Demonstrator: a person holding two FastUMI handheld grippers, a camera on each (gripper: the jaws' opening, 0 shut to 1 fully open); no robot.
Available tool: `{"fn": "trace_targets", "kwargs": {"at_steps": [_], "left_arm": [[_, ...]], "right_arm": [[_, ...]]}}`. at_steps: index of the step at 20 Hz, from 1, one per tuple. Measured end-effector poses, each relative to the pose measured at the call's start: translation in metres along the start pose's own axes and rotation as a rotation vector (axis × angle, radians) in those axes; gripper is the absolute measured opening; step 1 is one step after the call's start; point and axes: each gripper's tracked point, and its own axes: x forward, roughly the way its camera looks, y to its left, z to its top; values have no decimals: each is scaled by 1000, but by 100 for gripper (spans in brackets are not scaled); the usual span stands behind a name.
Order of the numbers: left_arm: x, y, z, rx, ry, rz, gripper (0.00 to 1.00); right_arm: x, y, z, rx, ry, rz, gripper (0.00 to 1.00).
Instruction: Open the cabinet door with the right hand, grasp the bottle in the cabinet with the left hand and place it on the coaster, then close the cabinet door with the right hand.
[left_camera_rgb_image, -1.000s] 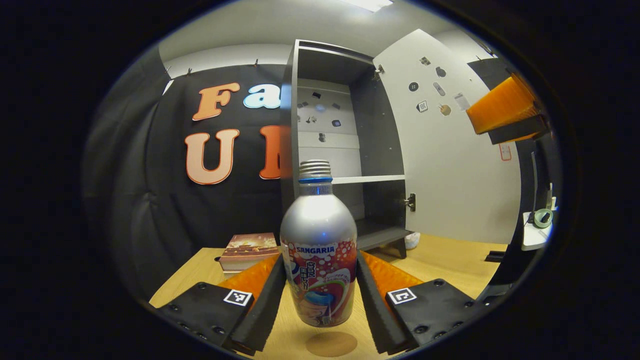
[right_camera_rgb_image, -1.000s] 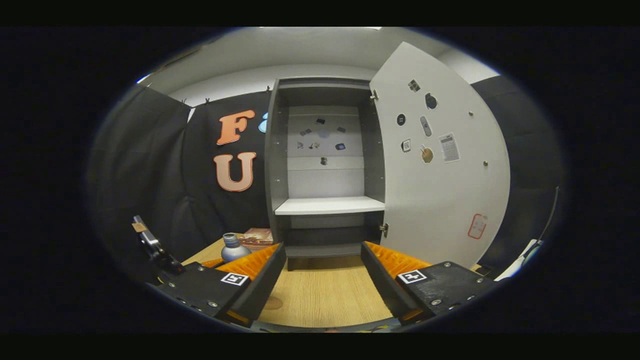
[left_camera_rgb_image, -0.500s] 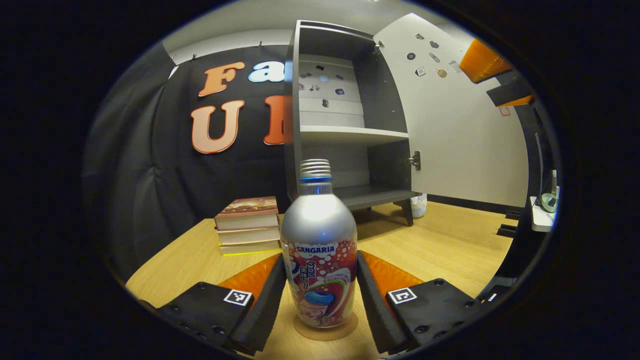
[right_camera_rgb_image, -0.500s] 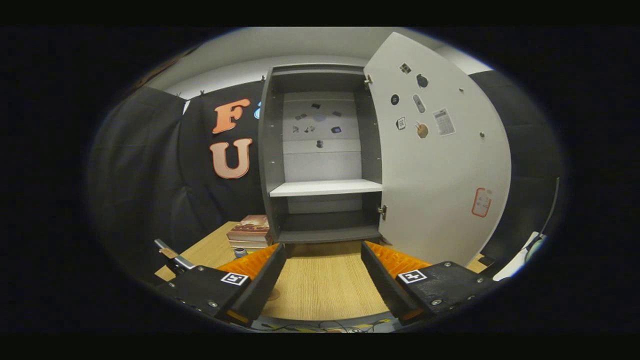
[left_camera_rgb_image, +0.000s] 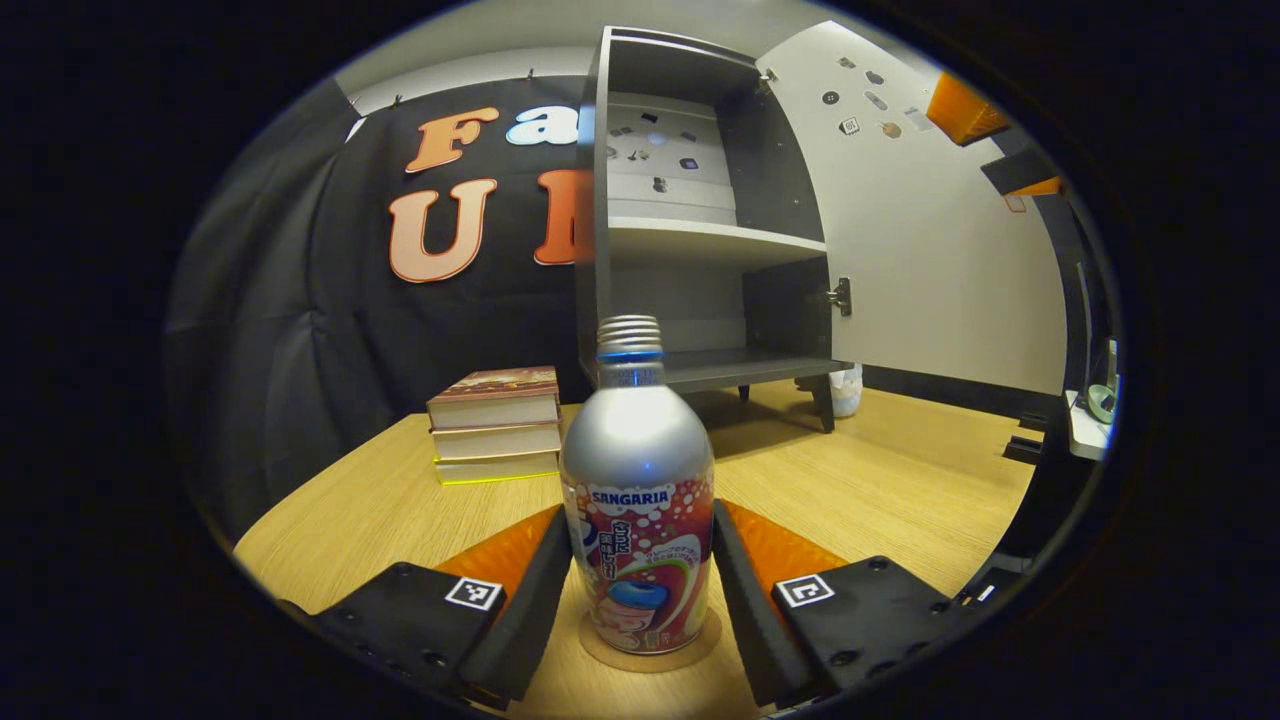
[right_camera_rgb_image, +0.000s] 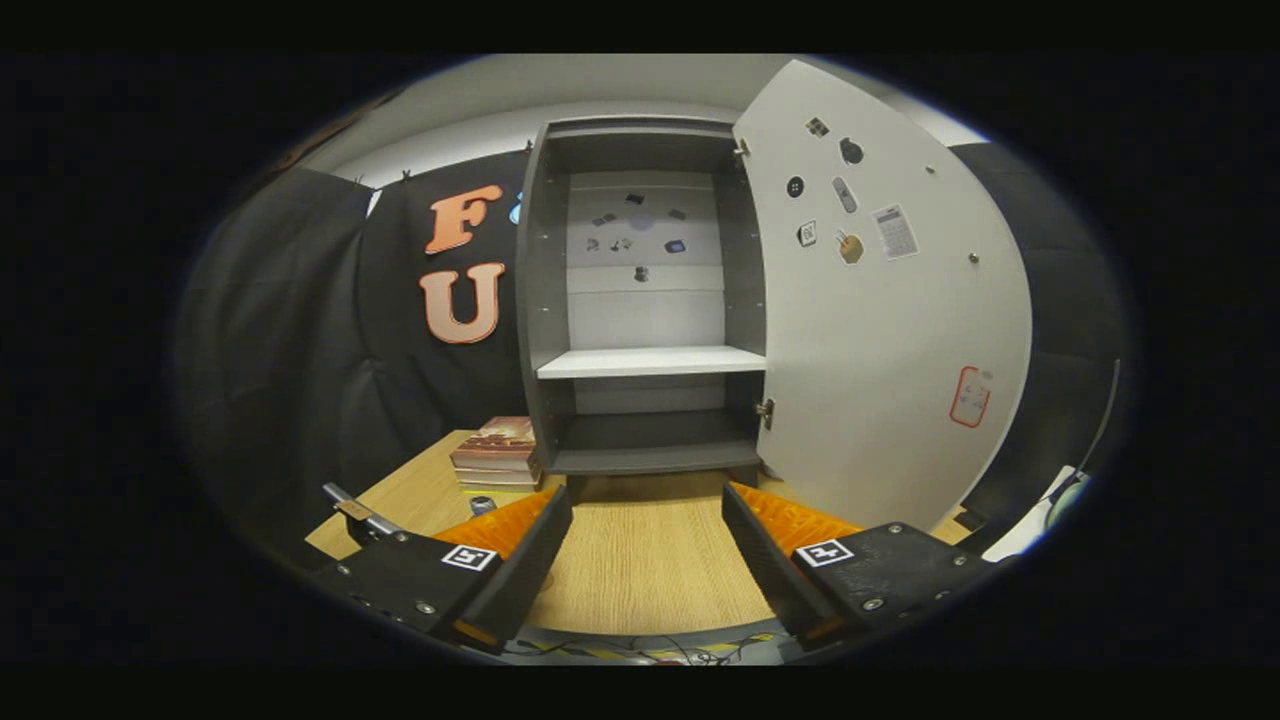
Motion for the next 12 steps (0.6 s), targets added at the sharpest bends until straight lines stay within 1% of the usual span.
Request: {"fn": "trace_targets", "kwargs": {"at_steps": [3,8,9,10,12], "left_arm": [[0,-4,-5,-12,32,-7,87],[-2,-3,-10,-34,63,-8,87],[-2,-3,-9,-29,67,-12,87],[-2,-4,-9,-21,70,-17,87],[-2,-4,-3,2,62,-21,87]], "right_arm": [[0,1,3,6,-3,-3,93],[-3,1,6,0,-13,-9,93],[-5,1,6,3,-15,-10,88],[-7,1,6,8,-16,-13,93],[-9,-1,8,20,-21,-18,93]]}}
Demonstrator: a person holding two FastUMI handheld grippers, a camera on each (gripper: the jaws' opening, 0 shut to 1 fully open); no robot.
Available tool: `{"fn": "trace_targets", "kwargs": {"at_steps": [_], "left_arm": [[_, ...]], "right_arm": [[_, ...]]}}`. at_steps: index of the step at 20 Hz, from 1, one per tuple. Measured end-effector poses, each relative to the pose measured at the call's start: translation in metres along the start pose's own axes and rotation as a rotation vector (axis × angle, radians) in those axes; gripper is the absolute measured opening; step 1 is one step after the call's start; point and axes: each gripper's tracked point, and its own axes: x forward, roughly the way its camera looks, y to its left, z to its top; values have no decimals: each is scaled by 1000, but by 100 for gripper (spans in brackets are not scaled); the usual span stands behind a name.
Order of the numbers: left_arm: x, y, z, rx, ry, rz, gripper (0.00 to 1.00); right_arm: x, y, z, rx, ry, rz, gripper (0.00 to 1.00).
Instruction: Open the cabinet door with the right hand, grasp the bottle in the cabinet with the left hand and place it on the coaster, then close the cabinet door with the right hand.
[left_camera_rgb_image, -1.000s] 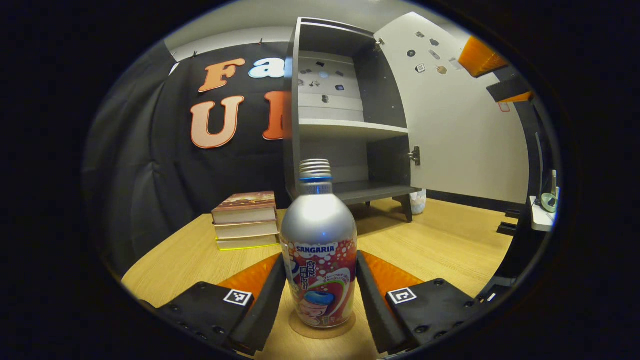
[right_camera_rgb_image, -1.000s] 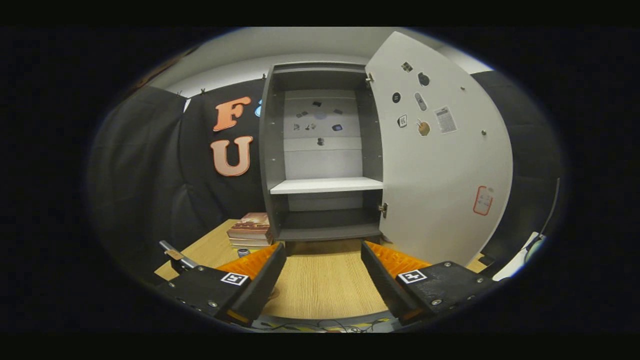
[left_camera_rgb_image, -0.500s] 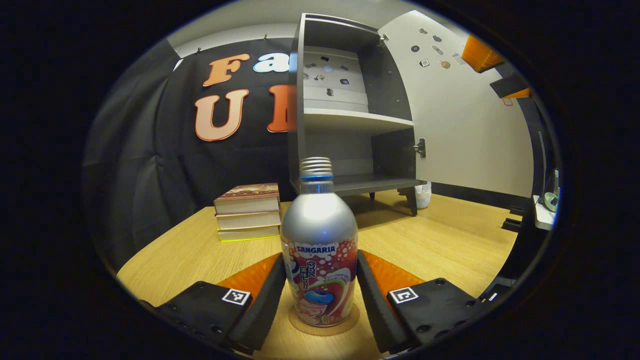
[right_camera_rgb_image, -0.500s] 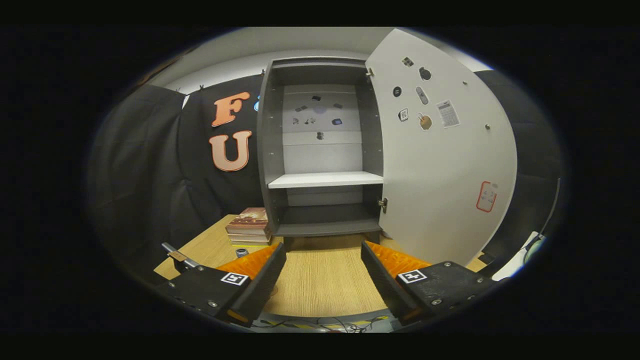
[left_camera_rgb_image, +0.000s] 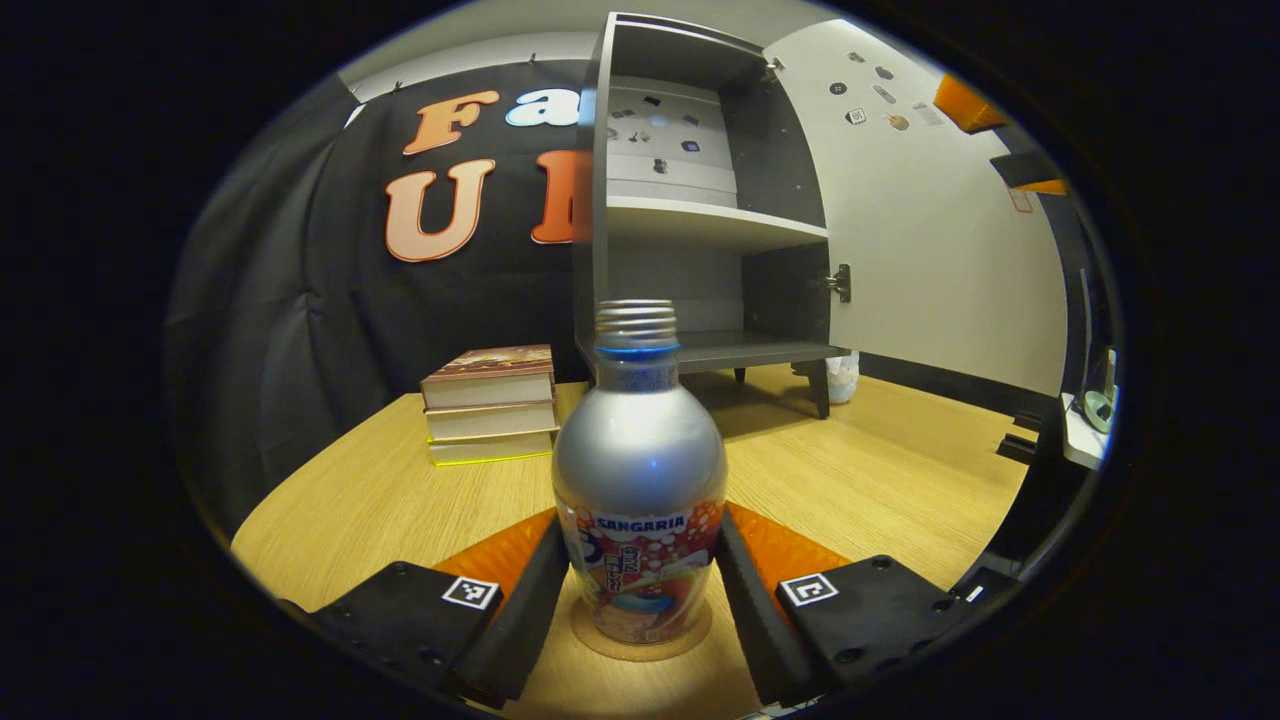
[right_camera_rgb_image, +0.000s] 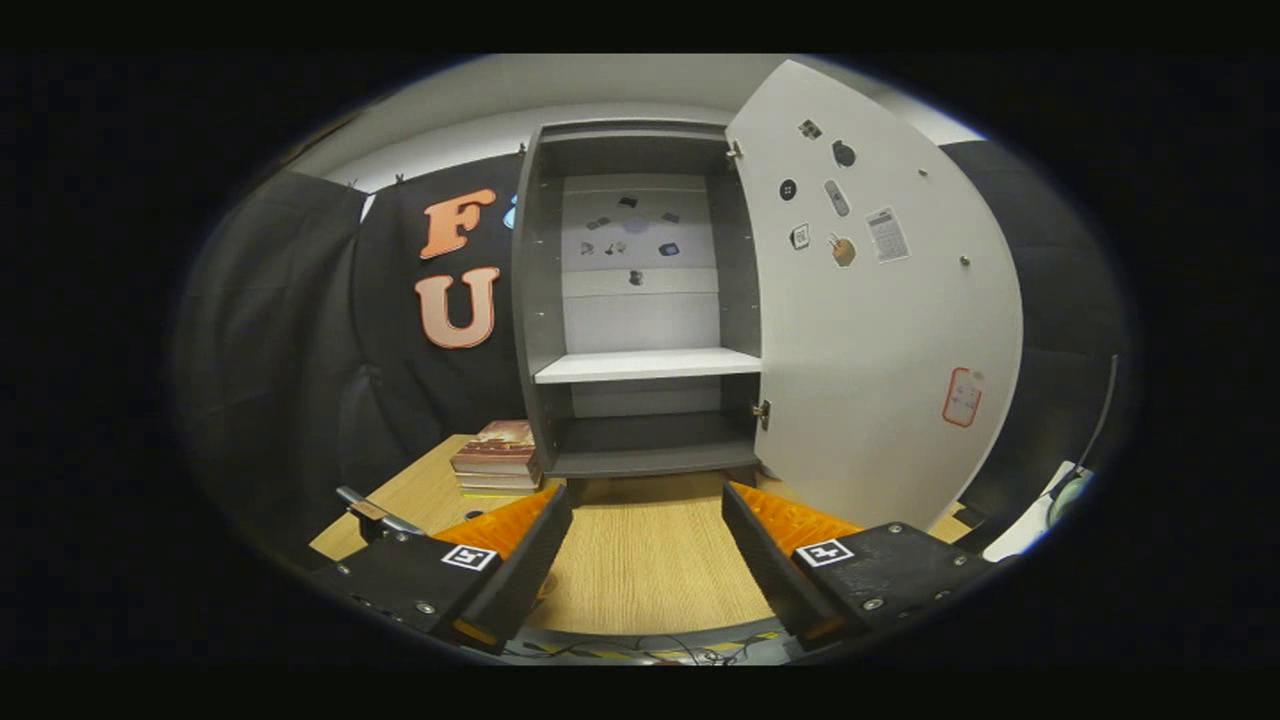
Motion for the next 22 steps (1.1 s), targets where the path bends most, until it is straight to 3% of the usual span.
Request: {"fn": "trace_targets", "kwargs": {"at_steps": [9,16,22], "left_arm": [[7,-1,70,9,-86,-3,94],[-6,-24,141,-72,-124,-23,93],[-24,-27,195,-103,-156,36,93]], "right_arm": [[-28,-35,31,25,-68,-64,93],[-51,-103,60,30,-140,-138,93],[-75,-170,84,33,-194,-169,93]]}}
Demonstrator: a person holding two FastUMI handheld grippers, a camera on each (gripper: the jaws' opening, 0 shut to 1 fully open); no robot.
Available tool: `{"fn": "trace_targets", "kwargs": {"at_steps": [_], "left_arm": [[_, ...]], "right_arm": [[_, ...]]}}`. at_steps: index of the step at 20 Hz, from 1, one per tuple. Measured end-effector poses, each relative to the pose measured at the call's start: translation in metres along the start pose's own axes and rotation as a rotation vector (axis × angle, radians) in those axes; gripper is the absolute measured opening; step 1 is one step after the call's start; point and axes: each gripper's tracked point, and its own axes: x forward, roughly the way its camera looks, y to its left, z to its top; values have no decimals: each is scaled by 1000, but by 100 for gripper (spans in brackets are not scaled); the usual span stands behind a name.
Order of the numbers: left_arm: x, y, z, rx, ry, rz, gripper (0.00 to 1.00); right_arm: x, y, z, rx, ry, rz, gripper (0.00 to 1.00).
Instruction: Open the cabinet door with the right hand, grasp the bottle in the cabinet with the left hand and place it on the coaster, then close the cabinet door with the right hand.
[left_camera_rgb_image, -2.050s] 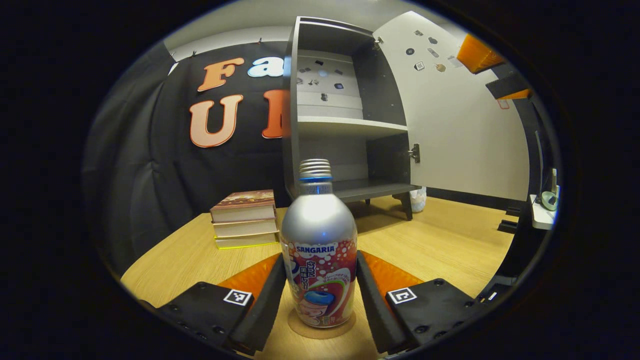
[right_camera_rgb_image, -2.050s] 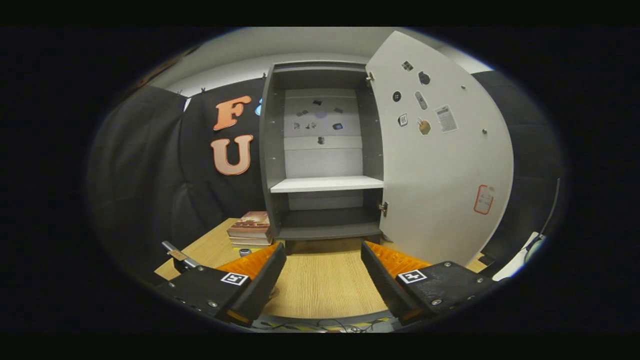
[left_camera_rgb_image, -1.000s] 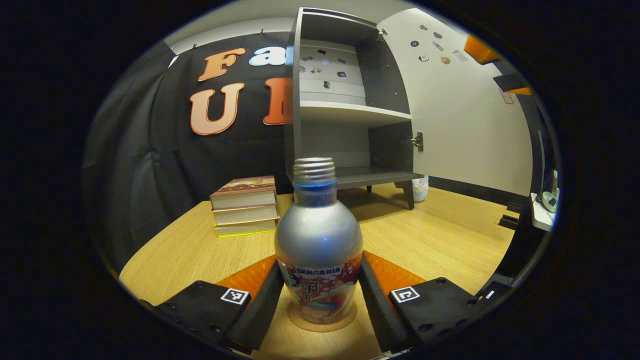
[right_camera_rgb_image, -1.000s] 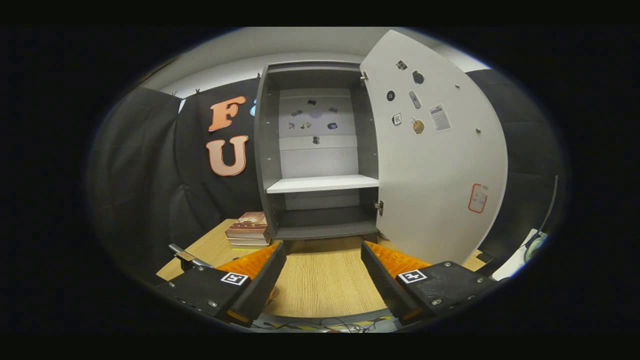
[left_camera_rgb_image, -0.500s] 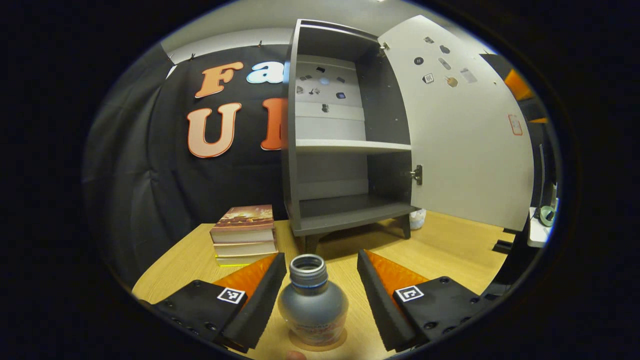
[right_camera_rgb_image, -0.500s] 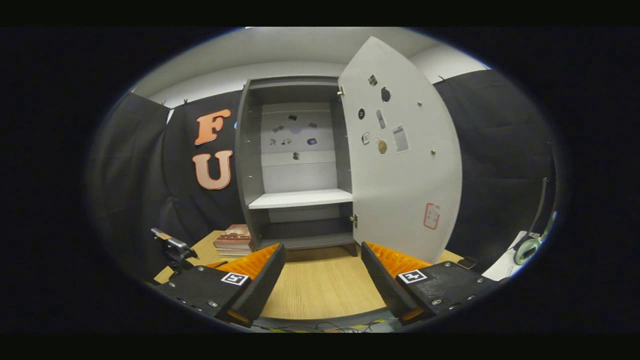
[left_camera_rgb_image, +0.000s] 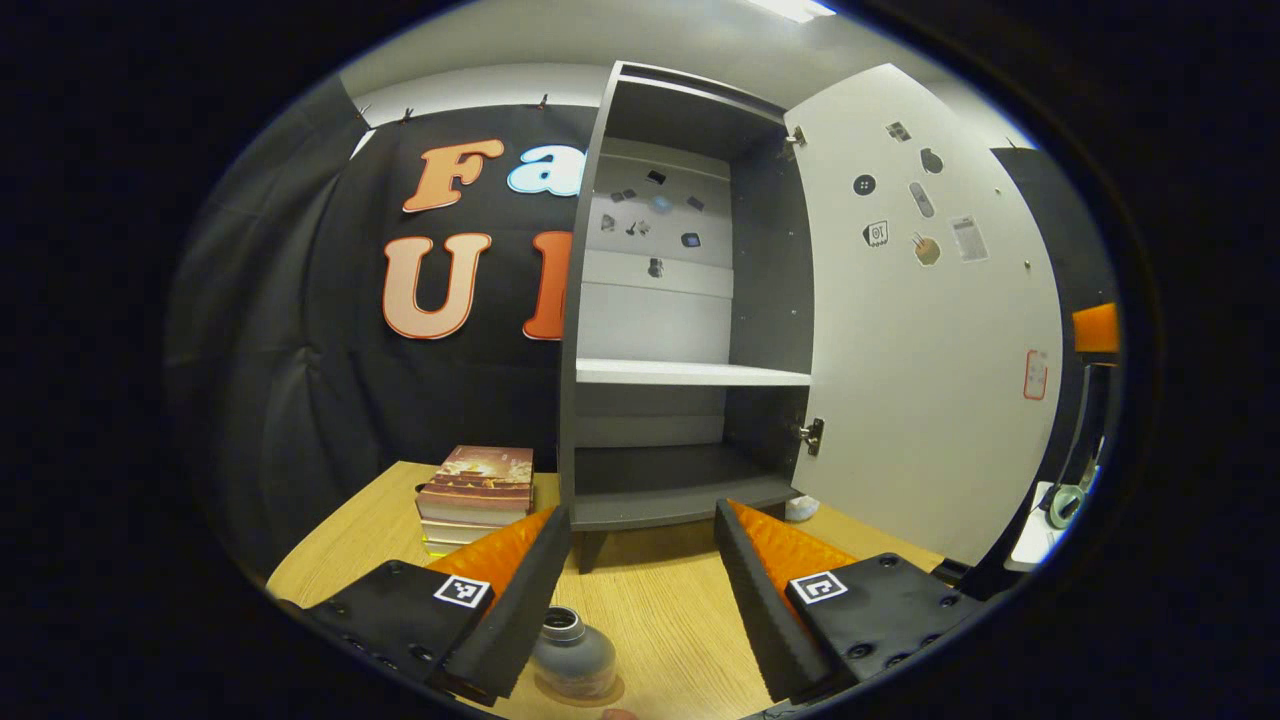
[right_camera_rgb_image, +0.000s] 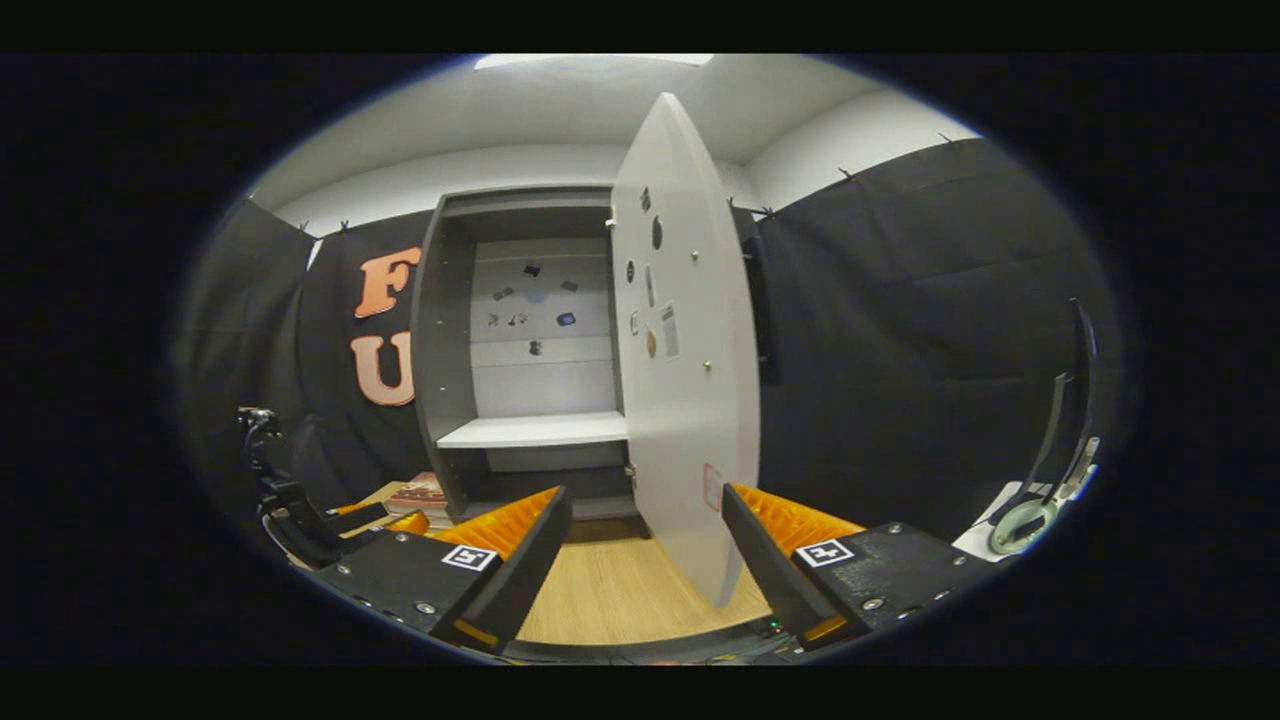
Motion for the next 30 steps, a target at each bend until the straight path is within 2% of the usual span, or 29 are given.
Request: {"fn": "trace_targets", "kwargs": {"at_steps": [2,3,4,5,8,10,11,12,15,16,18,19,20,21,27,30], "left_arm": [[-2,2,16,3,-21,31,93],[-4,4,22,10,-28,45,94],[-6,5,28,14,-34,55,93],[-8,7,31,16,-34,63,93],[-13,11,40,12,-28,81,94],[-17,15,47,22,-32,93,93],[-17,15,48,23,-31,95,93],[-18,15,49,26,-24,91,93],[-20,22,57,45,-24,103,93],[-22,26,60,43,-25,109,93],[-22,30,62,30,-21,113,94],[-21,32,63,24,-20,117,94],[-22,35,64,18,-21,126,94],[-22,38,66,15,-27,134,93],[-27,42,75,24,-43,157,94],[-32,47,78,16,-46,163,94]], "right_arm": [[1,-27,8,-3,-11,-33,93],[3,-46,9,-20,-6,-75,93],[5,-63,12,-46,-6,-113,98],[9,-81,15,-78,-8,-156,93],[23,-114,31,-130,-19,-219,93],[31,-110,39,-110,-28,-185,93],[36,-107,43,-96,-37,-165,89],[41,-104,44,-80,-36,-148,93],[52,-99,44,-49,-28,-126,92],[53,-95,44,-43,-23,-114,87],[52,-82,41,-37,-4,-96,90],[52,-77,42,-41,4,-85,96],[51,-70,43,-45,5,-72,82],[51,-61,42,-42,5,-55,88],[54,13,39,-8,22,153,88],[66,46,45,11,41,236,81]]}}
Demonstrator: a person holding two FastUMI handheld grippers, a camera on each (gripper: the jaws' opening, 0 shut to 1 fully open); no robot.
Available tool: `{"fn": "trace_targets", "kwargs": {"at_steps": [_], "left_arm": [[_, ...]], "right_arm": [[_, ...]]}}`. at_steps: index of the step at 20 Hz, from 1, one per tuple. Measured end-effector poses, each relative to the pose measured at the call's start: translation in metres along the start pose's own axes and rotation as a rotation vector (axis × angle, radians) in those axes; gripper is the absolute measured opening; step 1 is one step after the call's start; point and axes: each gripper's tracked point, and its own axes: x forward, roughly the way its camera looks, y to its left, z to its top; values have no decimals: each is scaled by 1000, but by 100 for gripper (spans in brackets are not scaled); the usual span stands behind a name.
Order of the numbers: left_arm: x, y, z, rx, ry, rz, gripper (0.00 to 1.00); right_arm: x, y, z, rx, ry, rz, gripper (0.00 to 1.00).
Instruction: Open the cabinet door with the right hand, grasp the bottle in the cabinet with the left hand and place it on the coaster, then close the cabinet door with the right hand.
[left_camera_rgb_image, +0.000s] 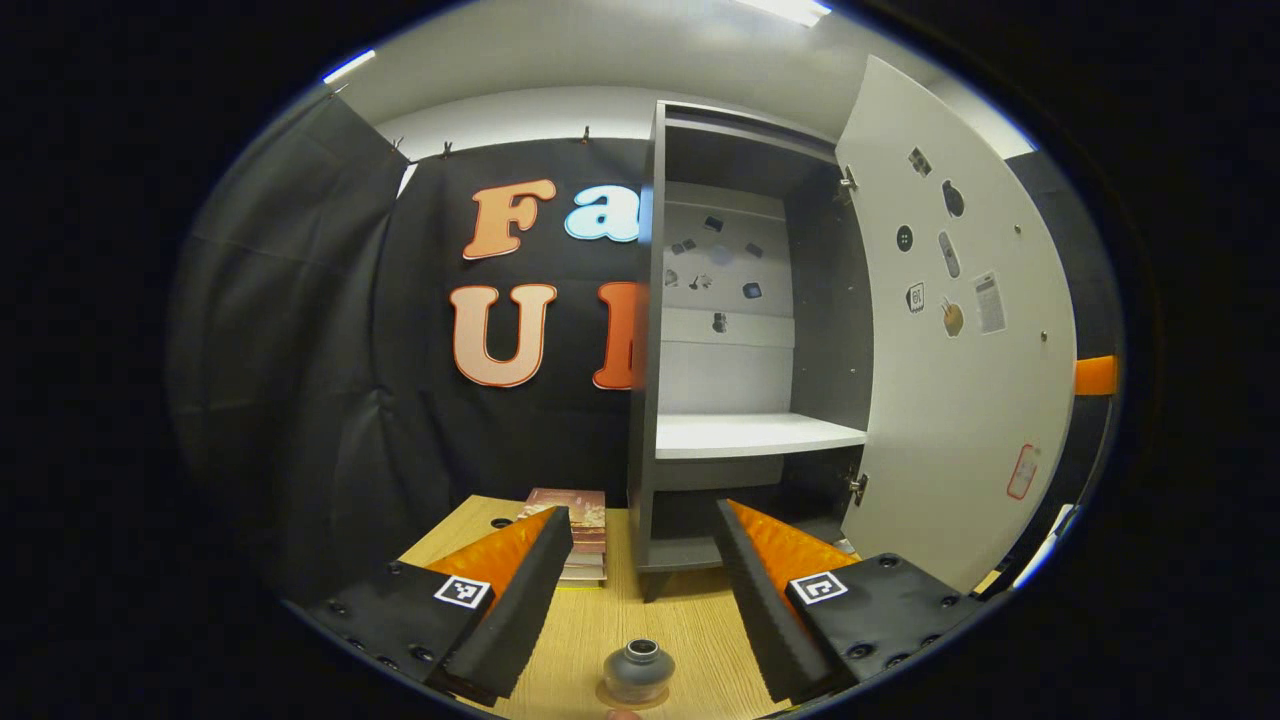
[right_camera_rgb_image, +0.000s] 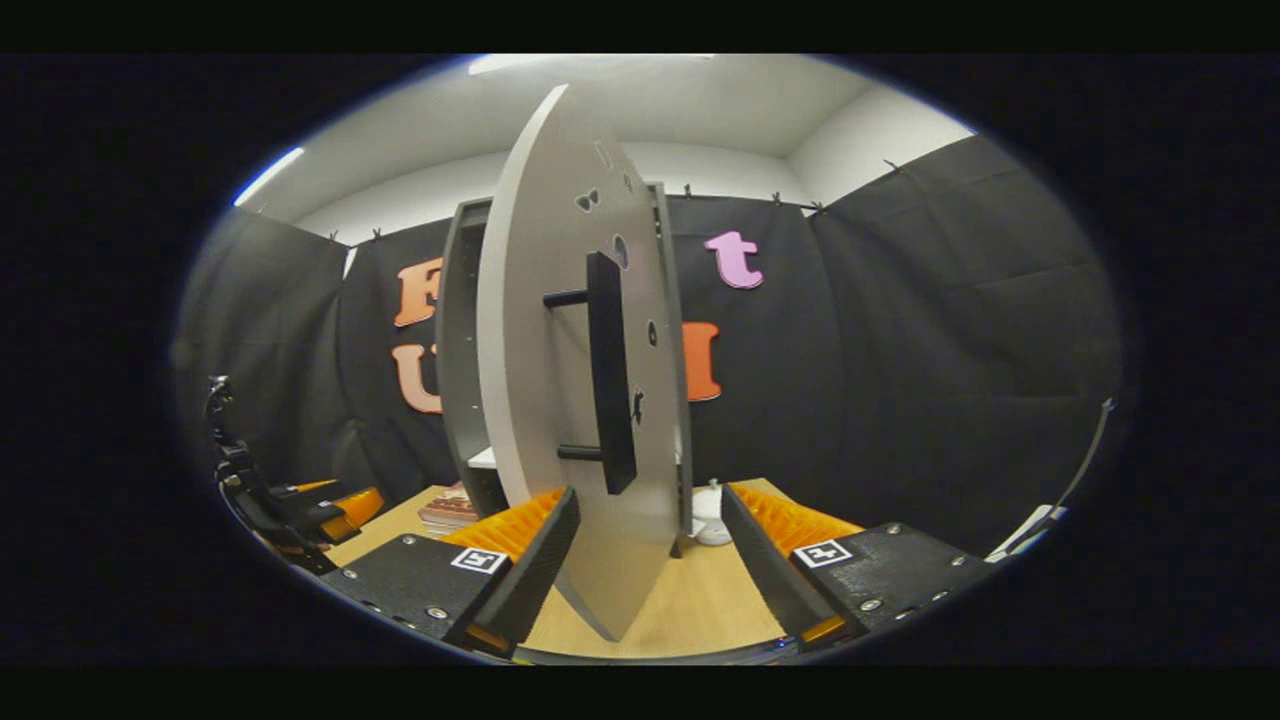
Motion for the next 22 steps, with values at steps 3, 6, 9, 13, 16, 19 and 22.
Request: {"fn": "trace_targets", "kwargs": {"at_steps": [3,6,9,13,16,19,22], "left_arm": [[2,13,5,-7,-9,9,93],[8,29,7,-4,-13,15,94],[21,43,12,-14,-22,7,94],[41,61,11,-29,-22,-17,93],[55,78,8,-15,-19,-39,93],[68,92,9,-14,-19,-71,94],[79,101,11,-40,-10,-98,93]], "right_arm": [[15,30,4,32,8,74,84],[27,54,4,59,19,117,66],[43,85,1,71,43,175,71],[78,122,-6,99,68,215,43],[86,137,-9,78,68,213,33],[100,149,-10,42,60,194,29],[116,159,-12,26,61,178,29]]}}
